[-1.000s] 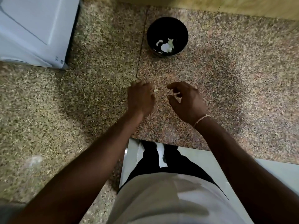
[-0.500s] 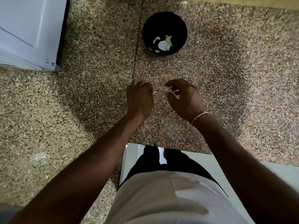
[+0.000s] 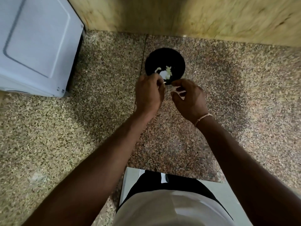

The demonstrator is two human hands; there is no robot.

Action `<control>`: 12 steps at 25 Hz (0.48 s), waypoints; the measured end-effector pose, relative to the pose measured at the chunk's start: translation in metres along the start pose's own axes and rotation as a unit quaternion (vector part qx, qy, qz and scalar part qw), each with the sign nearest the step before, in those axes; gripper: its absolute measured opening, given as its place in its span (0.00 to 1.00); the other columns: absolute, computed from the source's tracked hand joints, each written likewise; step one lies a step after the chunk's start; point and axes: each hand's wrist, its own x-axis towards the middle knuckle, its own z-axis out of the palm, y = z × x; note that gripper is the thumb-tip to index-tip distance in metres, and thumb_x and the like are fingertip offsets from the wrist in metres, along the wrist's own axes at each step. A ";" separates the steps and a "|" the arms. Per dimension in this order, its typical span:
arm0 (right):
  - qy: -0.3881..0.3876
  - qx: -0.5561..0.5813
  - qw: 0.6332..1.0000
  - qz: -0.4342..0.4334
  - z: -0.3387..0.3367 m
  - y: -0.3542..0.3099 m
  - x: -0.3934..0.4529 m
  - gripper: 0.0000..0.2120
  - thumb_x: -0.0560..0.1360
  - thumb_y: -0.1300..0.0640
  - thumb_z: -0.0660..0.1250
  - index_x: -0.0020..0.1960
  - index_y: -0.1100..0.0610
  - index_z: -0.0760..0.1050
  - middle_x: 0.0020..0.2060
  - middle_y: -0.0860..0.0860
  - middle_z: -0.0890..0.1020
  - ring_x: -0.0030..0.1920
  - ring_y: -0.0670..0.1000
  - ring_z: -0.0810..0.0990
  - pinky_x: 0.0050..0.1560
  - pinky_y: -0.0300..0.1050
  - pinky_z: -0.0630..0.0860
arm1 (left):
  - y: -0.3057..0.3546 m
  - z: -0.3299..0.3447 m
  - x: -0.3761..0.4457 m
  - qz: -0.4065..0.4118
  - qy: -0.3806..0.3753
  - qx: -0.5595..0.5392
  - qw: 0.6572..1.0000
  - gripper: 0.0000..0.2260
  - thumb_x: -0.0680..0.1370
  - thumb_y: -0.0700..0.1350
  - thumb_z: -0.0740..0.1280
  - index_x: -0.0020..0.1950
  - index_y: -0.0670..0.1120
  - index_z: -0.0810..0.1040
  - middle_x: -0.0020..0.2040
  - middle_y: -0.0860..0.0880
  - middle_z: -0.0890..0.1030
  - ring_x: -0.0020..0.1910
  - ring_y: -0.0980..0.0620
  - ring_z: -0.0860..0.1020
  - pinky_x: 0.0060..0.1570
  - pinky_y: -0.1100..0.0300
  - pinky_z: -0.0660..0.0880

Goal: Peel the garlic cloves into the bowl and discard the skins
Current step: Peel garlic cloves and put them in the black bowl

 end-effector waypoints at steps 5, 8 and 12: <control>0.008 -0.010 1.000 -0.009 -0.003 -0.004 0.027 0.15 0.75 0.59 0.70 0.61 0.57 0.81 0.57 0.52 0.84 0.53 0.51 0.83 0.53 0.54 0.82 | 0.000 0.004 0.023 -0.055 -0.049 0.029 0.997 0.08 0.80 0.45 0.72 0.59 0.50 0.82 0.55 0.47 0.83 0.59 0.47 0.76 0.54 0.55 0.76; 0.001 -0.014 1.000 -0.009 0.003 0.001 0.025 0.14 0.76 0.58 0.70 0.61 0.57 0.81 0.56 0.53 0.84 0.52 0.51 0.83 0.51 0.53 0.82 | -0.008 -0.004 0.003 -0.028 -0.010 -0.017 0.999 0.07 0.79 0.40 0.73 0.56 0.47 0.83 0.45 0.59 0.77 0.54 0.47 0.77 0.49 0.59 0.76; -0.045 0.005 0.999 -0.018 0.030 0.003 0.000 0.12 0.76 0.57 0.71 0.60 0.57 0.81 0.54 0.52 0.84 0.49 0.50 0.83 0.49 0.51 0.82 | -0.034 -0.012 -0.041 -0.098 -0.023 -0.028 0.995 0.08 0.78 0.41 0.74 0.56 0.49 0.83 0.51 0.52 0.83 0.52 0.51 0.77 0.43 0.71 0.70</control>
